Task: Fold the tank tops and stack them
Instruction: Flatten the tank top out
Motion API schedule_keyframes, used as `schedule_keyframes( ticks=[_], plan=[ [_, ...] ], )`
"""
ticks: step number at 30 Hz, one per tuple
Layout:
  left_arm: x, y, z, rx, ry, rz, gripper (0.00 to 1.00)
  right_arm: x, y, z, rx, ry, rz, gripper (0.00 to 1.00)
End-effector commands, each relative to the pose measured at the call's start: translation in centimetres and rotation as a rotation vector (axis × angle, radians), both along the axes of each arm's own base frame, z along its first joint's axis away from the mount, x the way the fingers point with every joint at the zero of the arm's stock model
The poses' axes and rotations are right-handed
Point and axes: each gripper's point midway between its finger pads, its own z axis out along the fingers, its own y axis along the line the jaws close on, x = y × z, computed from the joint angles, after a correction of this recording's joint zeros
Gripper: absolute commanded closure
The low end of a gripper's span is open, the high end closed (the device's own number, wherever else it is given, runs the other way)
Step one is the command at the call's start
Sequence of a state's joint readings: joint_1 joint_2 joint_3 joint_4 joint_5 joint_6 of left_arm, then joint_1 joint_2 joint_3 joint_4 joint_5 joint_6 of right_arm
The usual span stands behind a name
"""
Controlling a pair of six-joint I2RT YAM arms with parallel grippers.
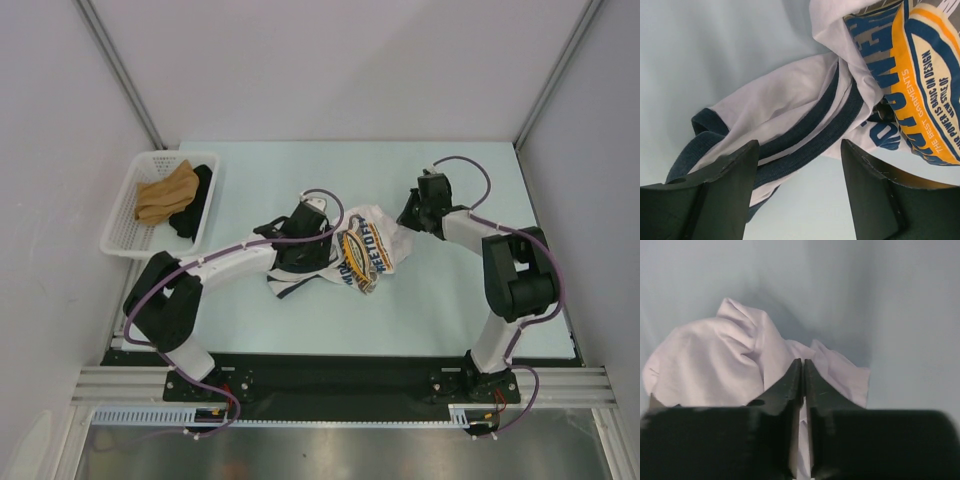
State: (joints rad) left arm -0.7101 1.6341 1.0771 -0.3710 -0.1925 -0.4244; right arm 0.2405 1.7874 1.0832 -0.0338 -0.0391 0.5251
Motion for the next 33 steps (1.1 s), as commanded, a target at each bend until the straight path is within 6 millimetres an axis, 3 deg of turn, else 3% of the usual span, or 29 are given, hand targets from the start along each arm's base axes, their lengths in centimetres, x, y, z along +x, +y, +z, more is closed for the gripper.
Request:
schedule_keyframes(
  ticks=[1, 6, 7, 8, 10, 11, 12, 14, 23, 24, 26, 27, 30, 31, 32, 33],
  plan=[
    [0.5, -1.0, 1.2, -0.05, -0.051, -0.063, 0.28, -0.7, -1.1, 1.3, -0.029, 0.02, -0.026, 1.0],
    [0.4, -2.6, 1.7, -0.067, -0.041, -0.14, 0.28, -3.7, -6.4, 4.3, -0.063, -0.052, -0.165, 1.0],
    [0.4, -2.9, 1.9, -0.068, -0.042, -0.146, 0.28, -5.2, -8.5, 3.1, -0.067, -0.023, -0.213, 1.0],
    [0.4, -3.3, 2.2, -0.071, -0.046, -0.159, 0.28, -6.0, -9.4, 5.3, -0.053, -0.083, -0.24, 1.0],
    [0.5, -3.8, 2.3, -0.074, -0.042, -0.17, 0.28, -7.4, -11.7, 5.8, -0.057, -0.107, -0.304, 1.0],
    [0.7, -4.3, 2.7, -0.078, -0.046, -0.176, 0.28, -8.6, -12.4, 5.0, -0.064, -0.093, -0.322, 1.0],
    [0.8, -4.5, 2.7, -0.078, -0.041, -0.177, 0.28, -9.1, -12.9, 6.3, -0.061, -0.135, -0.336, 1.0],
    [1.3, -5.1, 2.9, -0.075, -0.033, -0.183, 0.29, -9.9, -14.2, 6.4, -0.062, -0.141, -0.37, 1.0],
    [3.5, -7.6, 2.2, -0.039, 0.04, -0.192, 0.31, -11.4, -14.9, 7.0, -0.071, -0.148, -0.393, 1.0],
    [3.7, -7.6, 0.9, -0.019, 0.068, -0.186, 0.32, -11.4, -14.9, 7.0, -0.068, -0.15, -0.393, 1.0],
    [4.2, -7.8, 0.7, -0.011, 0.089, -0.17, 0.35, -11.4, -14.8, 7.3, -0.065, -0.158, -0.387, 1.0],
    [4.4, -7.9, -0.3, -0.002, 0.114, -0.169, 0.37, -11.4, -14.8, 7.4, -0.062, -0.161, -0.387, 1.0],
    [5.2, -8.4, -0.7, -0.077, 0.204, -0.173, 0.58, -11.2, -14.8, 7.6, -0.059, -0.165, -0.388, 1.0],
    [5.4, -8.4, -1.6, -0.105, 0.245, -0.177, 0.85, -11.1, -14.8, 7.7, -0.058, -0.167, -0.387, 1.0],
    [6.5, -7.5, -1.5, -0.155, 0.261, -0.143, 1.0, -11.0, -14.8, 8.0, -0.058, -0.171, -0.385, 1.0],
    [6.8, -7.1, -1.4, -0.195, 0.284, -0.124, 1.0, -10.8, -14.8, 8.1, -0.056, -0.172, -0.382, 1.0]
  ],
)
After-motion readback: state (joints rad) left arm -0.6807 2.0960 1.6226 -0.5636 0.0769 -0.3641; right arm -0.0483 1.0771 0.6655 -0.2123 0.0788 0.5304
